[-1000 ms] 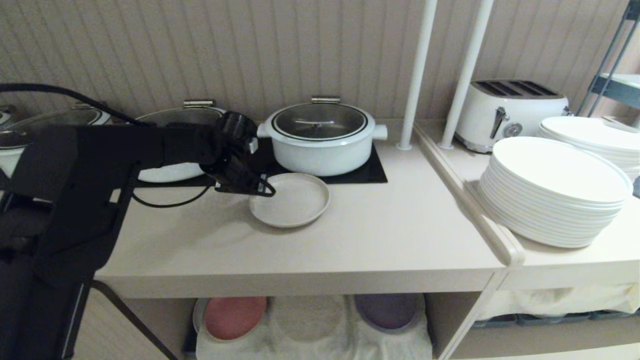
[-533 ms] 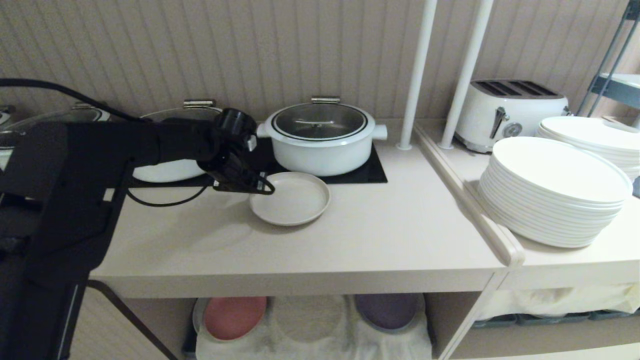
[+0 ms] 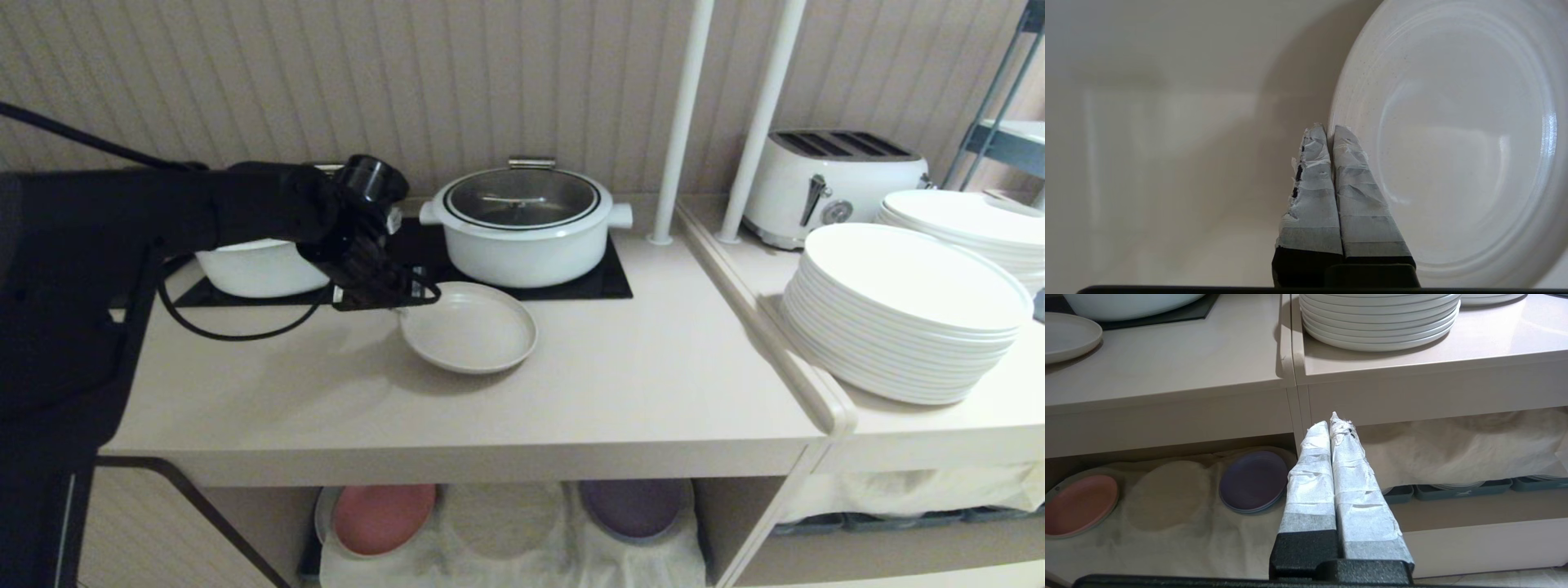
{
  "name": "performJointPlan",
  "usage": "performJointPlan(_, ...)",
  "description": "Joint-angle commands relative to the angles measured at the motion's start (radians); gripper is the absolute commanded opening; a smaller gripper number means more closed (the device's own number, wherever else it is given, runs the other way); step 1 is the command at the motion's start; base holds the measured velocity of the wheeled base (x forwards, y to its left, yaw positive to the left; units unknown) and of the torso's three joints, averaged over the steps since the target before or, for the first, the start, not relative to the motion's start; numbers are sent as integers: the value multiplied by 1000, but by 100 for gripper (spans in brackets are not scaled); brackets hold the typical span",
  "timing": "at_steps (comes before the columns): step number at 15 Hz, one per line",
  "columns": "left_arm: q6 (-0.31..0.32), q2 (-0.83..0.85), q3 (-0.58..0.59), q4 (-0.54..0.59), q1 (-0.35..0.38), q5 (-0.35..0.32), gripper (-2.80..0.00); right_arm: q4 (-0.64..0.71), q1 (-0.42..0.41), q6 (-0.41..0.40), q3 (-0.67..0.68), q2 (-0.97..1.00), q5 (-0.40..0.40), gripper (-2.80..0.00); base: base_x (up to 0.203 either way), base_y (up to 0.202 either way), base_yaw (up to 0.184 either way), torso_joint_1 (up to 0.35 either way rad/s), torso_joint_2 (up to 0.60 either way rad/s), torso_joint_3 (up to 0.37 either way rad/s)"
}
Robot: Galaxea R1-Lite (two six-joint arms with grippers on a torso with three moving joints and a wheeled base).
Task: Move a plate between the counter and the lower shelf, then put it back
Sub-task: Pick up the plate
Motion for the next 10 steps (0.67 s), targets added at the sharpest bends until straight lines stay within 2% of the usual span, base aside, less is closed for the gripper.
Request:
performJointPlan(1,-27,-34,14,3,0,-5,-280,-1,0,0,0,0,-1,-280,0,0,0,0,0,0)
performJointPlan(6,-126,-71,17,22,-8,-19,-280,-1,0,1,0,0,-1,-280,0,0,0,0,0,0)
performJointPlan(10,-218,-131,17,120,-28,-47,-280,-1,0,1,0,0,-1,-280,0,0,0,0,0,0)
